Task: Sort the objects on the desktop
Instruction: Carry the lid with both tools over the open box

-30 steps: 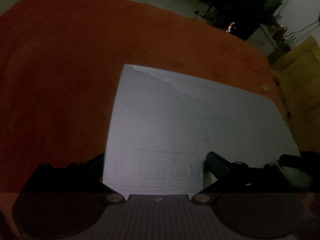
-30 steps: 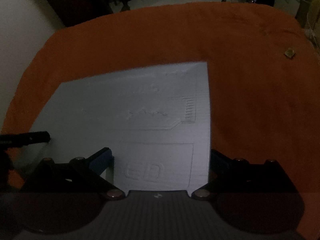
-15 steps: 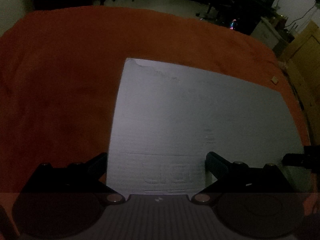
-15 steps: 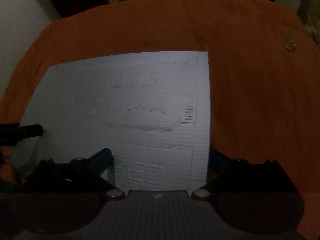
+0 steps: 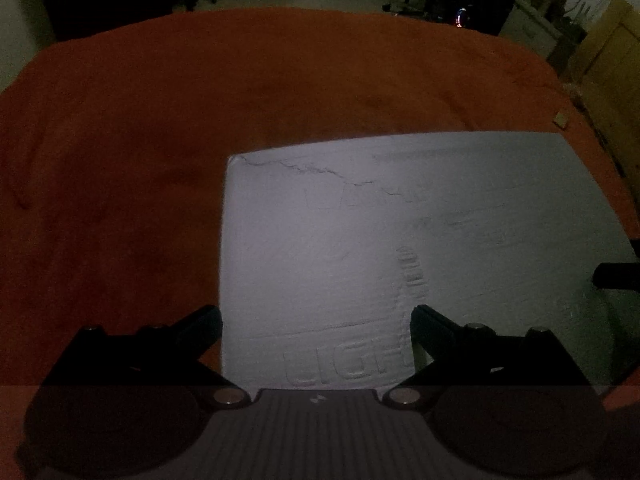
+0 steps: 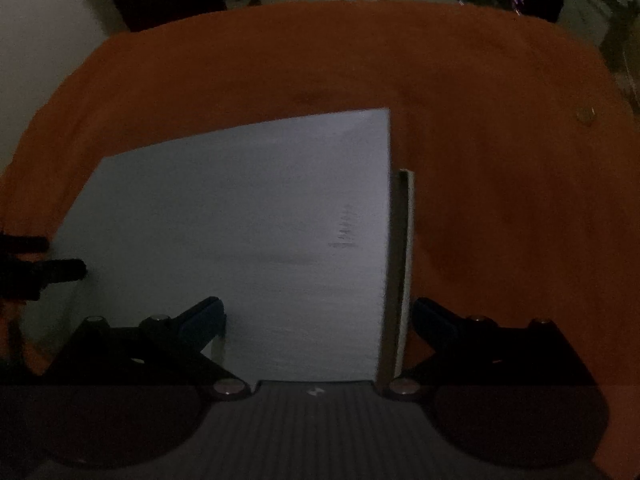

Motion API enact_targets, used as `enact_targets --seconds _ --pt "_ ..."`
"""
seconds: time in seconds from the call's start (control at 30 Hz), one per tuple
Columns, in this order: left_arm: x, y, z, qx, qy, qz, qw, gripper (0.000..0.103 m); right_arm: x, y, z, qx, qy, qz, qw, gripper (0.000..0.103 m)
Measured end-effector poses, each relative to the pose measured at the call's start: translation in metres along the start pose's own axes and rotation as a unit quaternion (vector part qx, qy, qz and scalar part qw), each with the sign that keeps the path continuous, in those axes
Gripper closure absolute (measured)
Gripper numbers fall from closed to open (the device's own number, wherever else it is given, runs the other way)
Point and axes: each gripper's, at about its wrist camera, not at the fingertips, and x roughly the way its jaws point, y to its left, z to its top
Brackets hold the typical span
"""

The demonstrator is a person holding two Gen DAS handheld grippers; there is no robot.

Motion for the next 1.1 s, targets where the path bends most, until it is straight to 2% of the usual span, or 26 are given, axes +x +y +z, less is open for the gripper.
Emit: enact_targets --seconds 0.13,0.33,0.47,0.53,0.73,0.93,1.0,1.07,1.1 --pt "-0.003 0.002 -0.003 -0.006 0.001 0.001 1.0 0.001 0.003 -0.003 0.004 0.012 0.009 0.01 1.0 0.0" --pt "0.002 0.012 -0.004 -0.037 0.012 0.006 0.9992 0.0 -0.006 -0.01 -0.012 0.009 0.008 0.017 1.0 0.0" --pt "0.005 0.011 -0.003 -0.046 0.018 -0.033 0.9982 0.0 -0.011 -0.014 -0.013 0.008 0.007 0.025 1.0 0.0" --pt "0.007 0.006 -0.004 -0.035 0.009 -0.047 0.9983 0.0 -0.015 -0.012 -0.015 0.003 0.001 0.028 1.0 0.0" --pt "0.004 0.002 -0.009 -0.037 0.0 -0.055 0.9978 0.0 -0.029 -0.013 -0.018 0.012 -0.012 0.025 1.0 0.0" --pt "0.003 0.003 -0.015 -0.053 -0.026 -0.068 0.996 0.0 -0.055 -0.013 -0.016 0.012 -0.055 0.027 0.998 0.0" --pt "0.002 0.0 -0.018 -0.041 -0.037 -0.064 0.9964 0.0 -0.065 -0.014 -0.017 0.009 -0.072 0.022 0.997 0.0" --pt "0.002 -0.007 -0.021 -0.016 -0.039 -0.052 0.9977 0.001 -0.069 -0.009 -0.018 -0.013 -0.074 -0.018 0.997 0.001" --pt "0.005 -0.014 -0.023 0.014 -0.037 -0.035 0.9986 0.001 -0.069 -0.005 -0.019 -0.032 -0.075 -0.033 0.996 0.001"
